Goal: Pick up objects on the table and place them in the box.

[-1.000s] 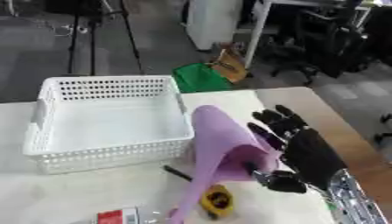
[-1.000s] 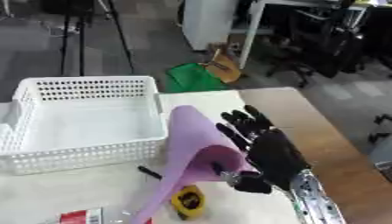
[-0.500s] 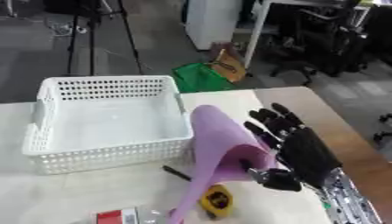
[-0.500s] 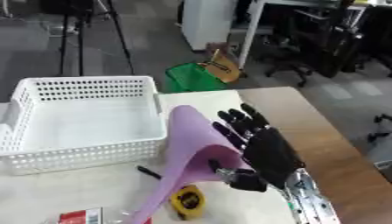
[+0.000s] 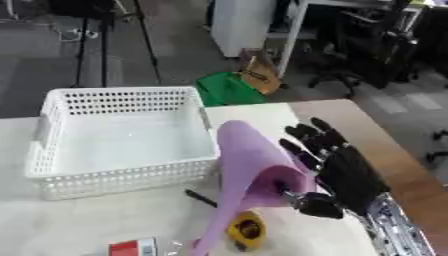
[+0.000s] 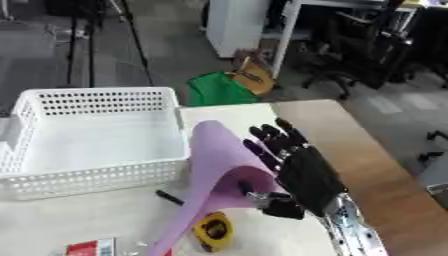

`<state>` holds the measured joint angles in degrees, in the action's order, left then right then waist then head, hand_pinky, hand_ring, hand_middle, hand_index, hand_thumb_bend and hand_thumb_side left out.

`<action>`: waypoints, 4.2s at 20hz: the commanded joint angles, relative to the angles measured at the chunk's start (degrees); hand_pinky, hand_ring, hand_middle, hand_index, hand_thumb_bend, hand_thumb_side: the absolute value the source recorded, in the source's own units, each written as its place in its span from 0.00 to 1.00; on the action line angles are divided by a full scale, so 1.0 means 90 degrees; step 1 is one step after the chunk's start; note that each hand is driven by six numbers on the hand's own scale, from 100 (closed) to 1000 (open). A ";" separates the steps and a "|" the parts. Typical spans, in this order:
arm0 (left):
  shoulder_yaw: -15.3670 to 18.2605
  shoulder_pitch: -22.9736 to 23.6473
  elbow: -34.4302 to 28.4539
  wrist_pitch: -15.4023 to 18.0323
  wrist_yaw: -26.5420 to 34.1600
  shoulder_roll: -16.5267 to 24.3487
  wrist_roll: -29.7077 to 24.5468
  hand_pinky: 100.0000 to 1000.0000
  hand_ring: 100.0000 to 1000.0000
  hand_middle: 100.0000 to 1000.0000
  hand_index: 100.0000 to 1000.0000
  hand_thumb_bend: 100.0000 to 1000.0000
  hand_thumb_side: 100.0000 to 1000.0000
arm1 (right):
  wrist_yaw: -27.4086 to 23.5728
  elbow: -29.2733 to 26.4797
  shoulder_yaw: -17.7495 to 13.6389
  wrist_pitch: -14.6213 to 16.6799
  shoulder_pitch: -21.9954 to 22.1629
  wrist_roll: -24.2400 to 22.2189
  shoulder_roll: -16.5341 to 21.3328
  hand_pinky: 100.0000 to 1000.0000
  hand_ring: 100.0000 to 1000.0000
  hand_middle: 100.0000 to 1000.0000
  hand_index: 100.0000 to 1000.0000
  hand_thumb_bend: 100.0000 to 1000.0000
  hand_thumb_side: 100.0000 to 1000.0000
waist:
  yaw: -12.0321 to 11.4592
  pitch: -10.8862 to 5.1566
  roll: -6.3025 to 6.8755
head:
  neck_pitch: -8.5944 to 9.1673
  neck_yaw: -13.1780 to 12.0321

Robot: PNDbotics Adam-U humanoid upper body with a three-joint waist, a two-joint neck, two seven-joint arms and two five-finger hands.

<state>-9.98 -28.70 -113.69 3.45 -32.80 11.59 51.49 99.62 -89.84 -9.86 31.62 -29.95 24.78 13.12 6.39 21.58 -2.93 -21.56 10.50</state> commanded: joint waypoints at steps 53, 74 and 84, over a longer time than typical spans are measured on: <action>-0.0040 -0.0089 -0.0100 -0.0016 0.0090 -0.0014 -0.0089 0.68 0.50 0.42 0.70 0.00 0.96 | 0.2155 0.2359 -0.0037 -0.1785 -0.1279 0.1787 0.0124 0.90 0.74 0.68 0.74 0.00 0.59 | -0.0140 -0.0063 0.0035 | 0.0076 0.0298; -0.0043 -0.0084 -0.0100 -0.0051 0.0137 -0.0013 -0.0107 0.68 0.50 0.42 0.70 0.00 0.96 | 0.1103 0.2429 -0.0067 -0.2180 -0.1327 0.3021 0.0216 0.80 0.55 0.42 0.52 0.00 0.44 | -0.0112 -0.0054 0.0102 | 0.0130 0.0444; -0.0048 -0.0106 -0.0100 -0.0068 0.0153 -0.0019 -0.0116 0.68 0.50 0.41 0.70 0.00 0.96 | 0.0660 0.2155 -0.0149 -0.2101 -0.1324 0.3021 0.0226 0.76 0.51 0.42 0.53 0.00 0.41 | -0.0111 -0.0027 0.0151 | 0.0207 0.0537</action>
<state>-10.36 -28.80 -113.69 2.96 -31.61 11.56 50.49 106.31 -68.96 -10.64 12.25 -41.27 51.60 13.39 5.35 22.36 -1.56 -20.52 15.07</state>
